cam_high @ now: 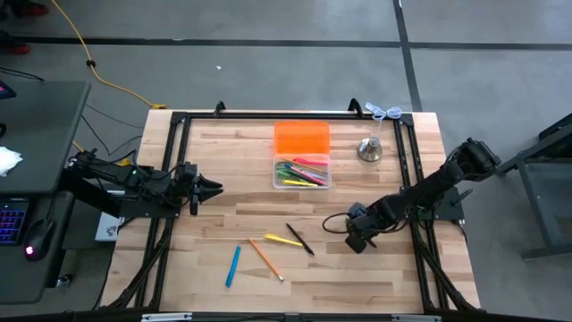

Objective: Pick & place school supplies into a supply box
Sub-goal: Put the right black pen into the supply box

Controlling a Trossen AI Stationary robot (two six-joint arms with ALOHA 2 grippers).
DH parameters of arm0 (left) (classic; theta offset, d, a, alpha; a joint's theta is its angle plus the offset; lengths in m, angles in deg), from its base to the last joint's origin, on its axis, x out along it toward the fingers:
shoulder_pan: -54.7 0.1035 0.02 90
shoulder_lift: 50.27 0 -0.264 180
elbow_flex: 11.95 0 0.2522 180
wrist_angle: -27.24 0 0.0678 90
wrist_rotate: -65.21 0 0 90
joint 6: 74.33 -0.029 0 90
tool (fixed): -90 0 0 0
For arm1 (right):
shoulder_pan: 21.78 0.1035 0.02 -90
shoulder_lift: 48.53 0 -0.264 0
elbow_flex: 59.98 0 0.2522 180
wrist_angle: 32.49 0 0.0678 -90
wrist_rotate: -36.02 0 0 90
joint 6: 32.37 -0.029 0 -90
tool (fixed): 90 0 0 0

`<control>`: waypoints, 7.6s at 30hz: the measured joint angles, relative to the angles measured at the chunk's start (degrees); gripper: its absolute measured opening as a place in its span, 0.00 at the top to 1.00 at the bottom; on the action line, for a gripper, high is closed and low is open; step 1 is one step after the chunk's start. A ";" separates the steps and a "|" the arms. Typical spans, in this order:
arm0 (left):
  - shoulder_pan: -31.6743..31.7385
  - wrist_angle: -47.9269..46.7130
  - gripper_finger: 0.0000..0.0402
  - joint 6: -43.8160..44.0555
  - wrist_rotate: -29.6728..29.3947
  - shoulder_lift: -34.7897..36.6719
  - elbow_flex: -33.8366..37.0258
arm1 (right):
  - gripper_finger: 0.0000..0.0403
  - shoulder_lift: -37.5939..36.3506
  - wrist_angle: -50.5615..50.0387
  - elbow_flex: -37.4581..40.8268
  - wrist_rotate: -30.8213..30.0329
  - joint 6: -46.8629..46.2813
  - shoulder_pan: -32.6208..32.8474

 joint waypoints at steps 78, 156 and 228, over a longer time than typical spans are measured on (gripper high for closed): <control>0.00 35.80 0.67 -1.73 0.62 -9.88 -0.07 | 0.99 -0.15 30.26 -41.44 14.90 49.26 -23.68; 0.00 56.58 0.67 -7.78 -2.31 -18.69 -0.07 | 0.99 -0.15 25.70 -41.40 -1.90 66.25 -23.02; 8.74 48.22 0.67 -21.59 4.81 -50.98 -25.77 | 0.99 5.01 37.84 -41.40 7.46 57.46 -24.22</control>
